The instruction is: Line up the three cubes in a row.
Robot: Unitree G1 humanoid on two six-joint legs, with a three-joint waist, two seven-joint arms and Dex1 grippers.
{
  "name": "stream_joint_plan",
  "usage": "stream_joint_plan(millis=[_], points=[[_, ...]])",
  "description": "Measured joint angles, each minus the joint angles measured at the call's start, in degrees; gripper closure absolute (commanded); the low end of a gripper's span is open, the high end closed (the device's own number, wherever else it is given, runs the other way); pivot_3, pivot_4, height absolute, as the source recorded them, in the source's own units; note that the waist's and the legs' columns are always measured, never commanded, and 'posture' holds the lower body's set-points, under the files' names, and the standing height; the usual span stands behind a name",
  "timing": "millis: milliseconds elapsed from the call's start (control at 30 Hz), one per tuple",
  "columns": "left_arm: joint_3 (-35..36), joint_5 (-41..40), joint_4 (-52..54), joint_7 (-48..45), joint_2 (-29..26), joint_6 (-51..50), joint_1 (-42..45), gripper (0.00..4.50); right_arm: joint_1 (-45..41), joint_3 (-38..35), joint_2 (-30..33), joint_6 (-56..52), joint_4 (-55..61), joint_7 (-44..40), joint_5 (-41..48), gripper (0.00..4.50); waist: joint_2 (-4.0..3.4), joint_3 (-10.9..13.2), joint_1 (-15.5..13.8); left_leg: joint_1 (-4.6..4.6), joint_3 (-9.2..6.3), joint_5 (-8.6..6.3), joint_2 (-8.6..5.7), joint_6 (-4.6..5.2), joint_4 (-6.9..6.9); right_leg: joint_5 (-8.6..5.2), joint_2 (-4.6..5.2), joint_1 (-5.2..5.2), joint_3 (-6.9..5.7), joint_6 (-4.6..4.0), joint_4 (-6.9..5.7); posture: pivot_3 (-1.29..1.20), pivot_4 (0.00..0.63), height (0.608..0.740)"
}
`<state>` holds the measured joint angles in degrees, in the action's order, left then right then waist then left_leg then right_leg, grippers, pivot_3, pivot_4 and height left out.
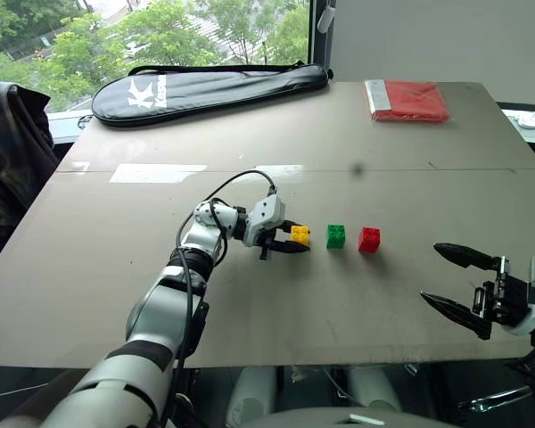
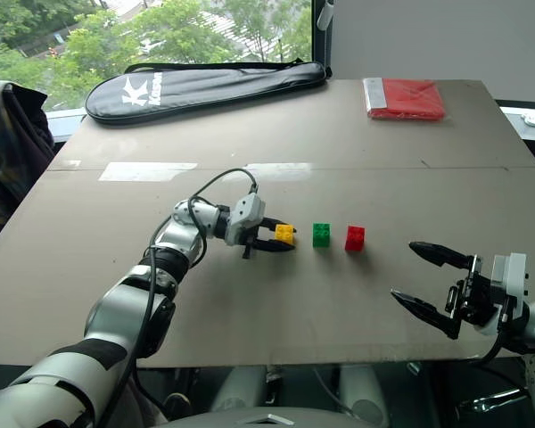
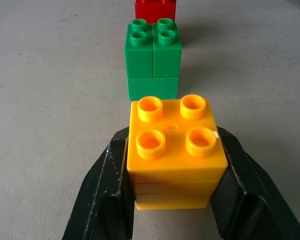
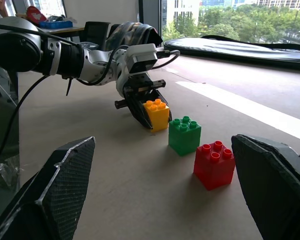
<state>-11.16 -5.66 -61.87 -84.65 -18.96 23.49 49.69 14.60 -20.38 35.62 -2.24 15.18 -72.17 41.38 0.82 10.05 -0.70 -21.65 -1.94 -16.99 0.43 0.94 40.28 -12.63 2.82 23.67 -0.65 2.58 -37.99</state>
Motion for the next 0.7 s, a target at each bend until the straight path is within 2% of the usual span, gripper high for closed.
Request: stream_joint_plan(millis=[33, 100, 133, 200, 700], points=[[0.0, 0.0, -0.1, 0.1, 0.0, 0.0, 0.0, 2.15, 0.2, 0.0, 0.0, 0.0, -0.1, -0.1, 0.0, 0.00, 0.00, 0.0, 0.0, 0.00, 0.00, 0.00, 0.00, 0.00, 0.00, -0.01, 0.00, 0.00, 0.00, -0.02, 0.00, 0.00, 0.150, 0.700], [0.4, 1.0, -0.9, 1.5, -0.2, -0.2, -0.1, 1.42, 0.4, 0.0, 0.0, 0.1, -0.3, -0.3, 0.0, 0.00, 0.01, 0.0, 0.0, -0.04, -0.01, 0.00, 0.00, 0.00, 0.00, 0.01, -0.01, 0.03, 0.00, 0.02, 0.01, 0.00, 0.150, 0.700], [0.4, 1.1, -0.9, 1.5, -0.2, -0.2, -0.1, 0.87, 0.5, 0.0, 0.0, 0.1, -0.4, -0.4, -0.1, 0.00, 0.00, 0.0, 0.0, -0.04, 0.00, 0.00, 0.01, 0.00, 0.00, 0.02, -0.01, 0.03, -0.01, 0.03, 0.02, 0.00, 0.150, 0.700], [0.5, 1.4, -0.9, 2.3, -0.2, 0.2, -0.1, 0.03, 0.5, 0.0, 0.0, 0.2, -0.4, -0.5, -0.1, 0.00, 0.00, 0.0, 0.0, -0.05, -0.01, 0.00, 0.01, 0.00, 0.00, 0.04, -0.01, 0.03, -0.01, 0.06, 0.04, 0.00, 0.150, 0.700], [2.0, 2.1, -1.0, 3.1, -1.9, 2.1, -0.8, 0.03, -0.9, 0.1, 0.0, -0.1, -0.7, -1.2, -0.1, 0.00, 0.00, 0.0, 0.5, -0.04, 0.00, 0.00, 0.10, 0.00, -0.01, 0.03, -0.08, 0.05, -0.02, 0.04, 0.03, 0.00, 0.150, 0.700]])
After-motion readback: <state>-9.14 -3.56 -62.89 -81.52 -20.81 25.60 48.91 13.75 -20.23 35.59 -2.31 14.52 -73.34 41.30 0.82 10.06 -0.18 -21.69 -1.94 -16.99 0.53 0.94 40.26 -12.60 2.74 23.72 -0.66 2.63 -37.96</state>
